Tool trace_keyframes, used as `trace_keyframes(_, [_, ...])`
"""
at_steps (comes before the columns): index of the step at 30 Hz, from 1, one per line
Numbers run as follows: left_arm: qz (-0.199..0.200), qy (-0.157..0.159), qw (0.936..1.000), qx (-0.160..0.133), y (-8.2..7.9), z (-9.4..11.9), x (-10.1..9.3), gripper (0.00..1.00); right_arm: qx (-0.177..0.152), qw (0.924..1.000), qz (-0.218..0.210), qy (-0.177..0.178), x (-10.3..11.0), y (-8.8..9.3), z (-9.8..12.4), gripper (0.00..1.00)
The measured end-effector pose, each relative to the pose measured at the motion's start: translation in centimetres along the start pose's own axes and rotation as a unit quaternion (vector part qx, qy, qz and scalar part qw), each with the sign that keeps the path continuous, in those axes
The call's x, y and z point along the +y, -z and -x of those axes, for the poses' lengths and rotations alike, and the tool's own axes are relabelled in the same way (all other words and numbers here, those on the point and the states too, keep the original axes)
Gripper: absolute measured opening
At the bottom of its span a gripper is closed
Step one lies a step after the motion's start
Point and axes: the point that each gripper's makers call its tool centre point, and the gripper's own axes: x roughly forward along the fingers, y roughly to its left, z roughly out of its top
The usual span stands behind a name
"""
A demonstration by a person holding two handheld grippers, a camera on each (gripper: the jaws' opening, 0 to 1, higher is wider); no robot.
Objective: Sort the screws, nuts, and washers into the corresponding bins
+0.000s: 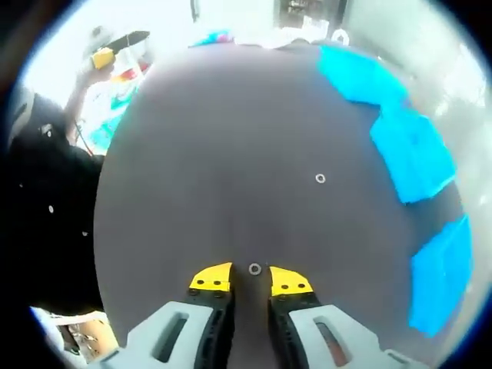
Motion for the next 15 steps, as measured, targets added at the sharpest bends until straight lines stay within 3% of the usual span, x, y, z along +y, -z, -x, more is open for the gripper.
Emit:
trace_keyframes(5, [0.0,-0.001,1.0,0.0,0.01,-0.03,0.03,0.39,0.002,0.9998,-0.014,-0.012,-0.2,0.03,-0.19,0.08])
trace_keyframes(15, [0.0,-0.003,1.0,0.001,-0.01,-0.07,-0.1,0.39,0.015,0.9994,0.024,0.019,0.38,-0.13,-0.19,0.01])
